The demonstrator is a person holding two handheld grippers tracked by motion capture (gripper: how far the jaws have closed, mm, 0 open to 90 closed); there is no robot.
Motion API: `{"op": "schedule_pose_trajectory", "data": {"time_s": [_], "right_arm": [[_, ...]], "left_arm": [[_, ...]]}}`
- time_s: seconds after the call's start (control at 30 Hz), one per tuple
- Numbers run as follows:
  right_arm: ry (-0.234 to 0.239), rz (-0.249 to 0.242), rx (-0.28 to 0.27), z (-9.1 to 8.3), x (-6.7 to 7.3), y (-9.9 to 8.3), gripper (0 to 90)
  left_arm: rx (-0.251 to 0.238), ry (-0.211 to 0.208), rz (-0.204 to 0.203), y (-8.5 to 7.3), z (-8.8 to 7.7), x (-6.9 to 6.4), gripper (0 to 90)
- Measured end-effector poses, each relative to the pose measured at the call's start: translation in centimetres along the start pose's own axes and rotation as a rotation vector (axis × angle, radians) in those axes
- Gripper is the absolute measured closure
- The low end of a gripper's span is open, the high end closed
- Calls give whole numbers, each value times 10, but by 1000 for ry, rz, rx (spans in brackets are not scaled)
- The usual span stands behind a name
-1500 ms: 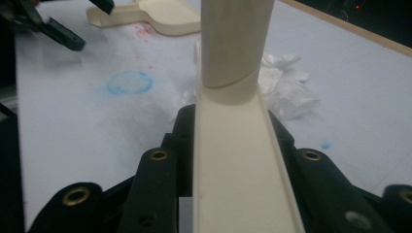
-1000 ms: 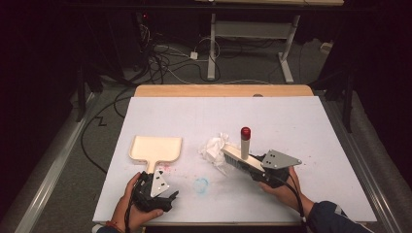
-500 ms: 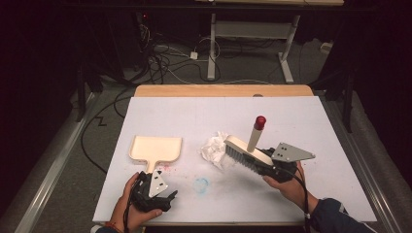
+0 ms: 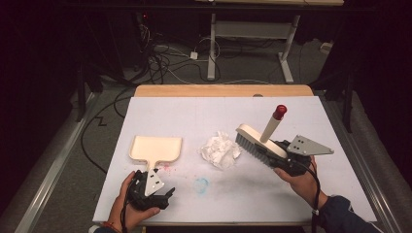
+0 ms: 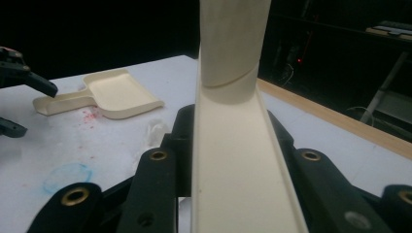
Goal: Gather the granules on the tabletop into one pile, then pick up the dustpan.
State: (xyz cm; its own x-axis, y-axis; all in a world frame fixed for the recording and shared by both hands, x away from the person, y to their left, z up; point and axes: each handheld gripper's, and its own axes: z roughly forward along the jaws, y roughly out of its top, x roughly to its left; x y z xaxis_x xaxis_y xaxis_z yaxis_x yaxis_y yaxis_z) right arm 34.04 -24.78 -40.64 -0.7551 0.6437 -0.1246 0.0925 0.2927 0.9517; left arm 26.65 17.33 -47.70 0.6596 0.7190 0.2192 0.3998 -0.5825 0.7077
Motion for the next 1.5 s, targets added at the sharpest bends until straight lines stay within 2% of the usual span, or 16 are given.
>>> {"op": "schedule_pose_trajectory", "data": {"time_s": [0.23,0.37,0.47,0.6,0.73,0.8,0.9,0.97,1.03,1.1,1.17,1.27,1.43,1.5], "right_arm": [[-44,-14,23,0,-13,-7,678],[-73,-20,35,-3,-19,-10,678],[-85,-22,36,-6,-24,-10,678],[-99,-16,35,-8,-28,-11,678],[-112,-17,45,-9,-32,-13,679],[-116,-18,49,-9,-34,-14,678],[-121,-7,55,-8,-36,-15,678],[-121,-9,56,-8,-37,-17,678],[-124,-9,61,-7,-38,-17,678],[-127,-12,64,-6,-38,-18,679],[-127,-8,67,-7,-37,-19,678],[-133,-16,68,-8,-37,-19,678],[-133,-27,70,-10,-36,-20,678],[-134,-22,72,-10,-36,-20,678]], "left_arm": [[-15,46,-62,-3,-4,7,181],[-13,56,-97,-6,-3,12,181],[-4,68,-100,-6,-2,13,181],[4,79,-126,-9,0,16,185],[23,112,-175,-11,0,21,185],[17,120,-192,-12,-1,23,185],[15,149,-240,-12,-2,27,185],[12,148,-273,-13,-3,31,184],[31,160,-304,-15,-2,34,184],[42,146,-335,-16,0,36,183],[65,150,-347,-16,2,37,181],[89,115,-382,-16,6,39,174],[123,78,-392,-10,19,37,177],[147,80,-387,-8,26,37,178]]}}
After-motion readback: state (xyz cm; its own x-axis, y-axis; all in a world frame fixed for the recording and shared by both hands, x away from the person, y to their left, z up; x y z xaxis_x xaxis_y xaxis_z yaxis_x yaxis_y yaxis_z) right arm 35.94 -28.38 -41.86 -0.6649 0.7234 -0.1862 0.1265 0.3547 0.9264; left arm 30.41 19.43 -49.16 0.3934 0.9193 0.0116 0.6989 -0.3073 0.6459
